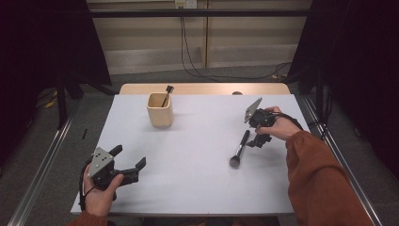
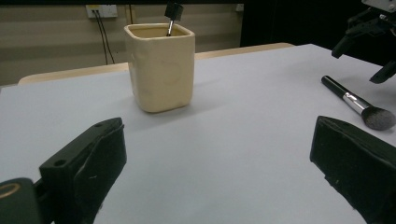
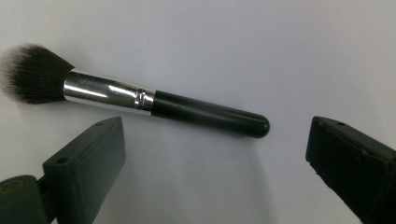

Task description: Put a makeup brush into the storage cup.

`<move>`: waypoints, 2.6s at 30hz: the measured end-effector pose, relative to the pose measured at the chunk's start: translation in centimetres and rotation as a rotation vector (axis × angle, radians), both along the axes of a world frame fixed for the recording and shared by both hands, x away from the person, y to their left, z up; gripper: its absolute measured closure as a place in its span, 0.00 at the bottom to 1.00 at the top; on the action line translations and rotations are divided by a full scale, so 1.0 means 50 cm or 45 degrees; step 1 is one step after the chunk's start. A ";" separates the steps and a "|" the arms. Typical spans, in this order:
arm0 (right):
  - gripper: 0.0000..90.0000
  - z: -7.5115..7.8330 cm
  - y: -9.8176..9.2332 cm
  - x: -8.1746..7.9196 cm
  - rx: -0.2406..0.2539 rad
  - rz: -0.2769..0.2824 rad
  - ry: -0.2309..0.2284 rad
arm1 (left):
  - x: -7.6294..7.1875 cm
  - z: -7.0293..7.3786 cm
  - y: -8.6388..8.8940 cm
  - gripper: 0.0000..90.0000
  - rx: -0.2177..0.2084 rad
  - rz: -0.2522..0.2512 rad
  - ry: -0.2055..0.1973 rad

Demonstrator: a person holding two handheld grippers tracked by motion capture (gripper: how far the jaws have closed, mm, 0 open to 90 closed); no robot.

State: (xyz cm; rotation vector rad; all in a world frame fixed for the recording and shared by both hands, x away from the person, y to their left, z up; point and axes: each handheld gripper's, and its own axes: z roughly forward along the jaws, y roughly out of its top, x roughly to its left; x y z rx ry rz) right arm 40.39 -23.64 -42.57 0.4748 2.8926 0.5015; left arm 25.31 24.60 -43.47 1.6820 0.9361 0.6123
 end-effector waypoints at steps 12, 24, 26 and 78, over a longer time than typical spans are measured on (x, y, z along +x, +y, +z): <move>0.08 -0.020 0.026 0.016 -0.066 0.105 0.045 | 0.002 -0.001 0.000 0.04 0.020 -0.007 0.007; 0.08 -0.064 0.055 0.020 -0.171 0.193 0.038 | 0.002 -0.001 -0.002 0.04 0.026 -0.015 0.009; 0.08 -0.068 0.058 0.023 -0.175 0.205 0.046 | 0.001 0.000 -0.002 0.04 0.024 -0.018 0.008; 0.84 -0.048 0.027 0.020 -0.146 0.063 0.254 | 0.000 -0.003 0.005 0.04 0.031 -0.001 0.025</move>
